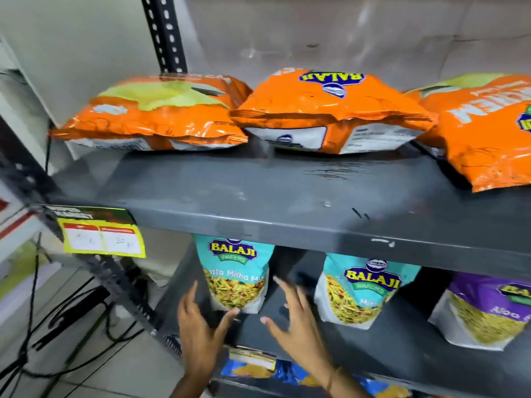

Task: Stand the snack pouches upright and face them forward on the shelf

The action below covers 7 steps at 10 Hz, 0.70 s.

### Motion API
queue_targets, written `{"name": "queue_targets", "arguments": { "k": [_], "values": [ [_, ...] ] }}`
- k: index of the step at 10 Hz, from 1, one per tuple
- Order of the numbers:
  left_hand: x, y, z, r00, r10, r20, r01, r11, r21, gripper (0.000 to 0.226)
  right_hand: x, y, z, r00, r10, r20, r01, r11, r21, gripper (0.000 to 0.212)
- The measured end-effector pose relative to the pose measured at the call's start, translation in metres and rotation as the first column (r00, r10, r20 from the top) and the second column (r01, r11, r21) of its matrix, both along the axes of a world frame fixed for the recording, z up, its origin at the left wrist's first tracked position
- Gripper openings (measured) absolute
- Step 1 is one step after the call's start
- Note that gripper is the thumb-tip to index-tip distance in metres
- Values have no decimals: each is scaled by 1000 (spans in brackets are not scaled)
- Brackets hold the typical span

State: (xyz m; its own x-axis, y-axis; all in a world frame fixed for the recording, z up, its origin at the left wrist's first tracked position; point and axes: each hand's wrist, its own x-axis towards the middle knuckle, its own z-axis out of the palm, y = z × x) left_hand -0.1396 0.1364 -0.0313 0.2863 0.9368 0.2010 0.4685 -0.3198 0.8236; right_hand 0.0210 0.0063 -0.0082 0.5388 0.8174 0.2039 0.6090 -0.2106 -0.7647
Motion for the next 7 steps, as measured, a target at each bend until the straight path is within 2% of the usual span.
{"name": "queue_targets", "arguments": {
  "k": [1,2,3,5,6,7],
  "values": [
    [-7,33,1,991,-133,13,133,973,-190,112,6,46,-3,958,23,-285,-58,992,-115,90],
    [-4,48,-2,979,-204,25,204,943,-264,98,9,66,-14,934,17,-356,-93,976,-197,72],
    [-4,55,-6,974,-217,66,227,929,-291,86,7,72,-20,928,-22,-371,-61,975,-212,56],
    [-5,54,-11,968,-223,114,246,933,-262,75,9,73,-21,914,-5,-405,-73,982,-176,55],
    [-9,43,-9,960,-242,139,267,943,-201,79,6,63,-20,910,7,-414,-70,988,-137,82],
    [-11,21,-7,975,-188,114,201,974,-107,87,-4,42,-17,921,0,-390,-22,998,-52,120]
  ]
}}
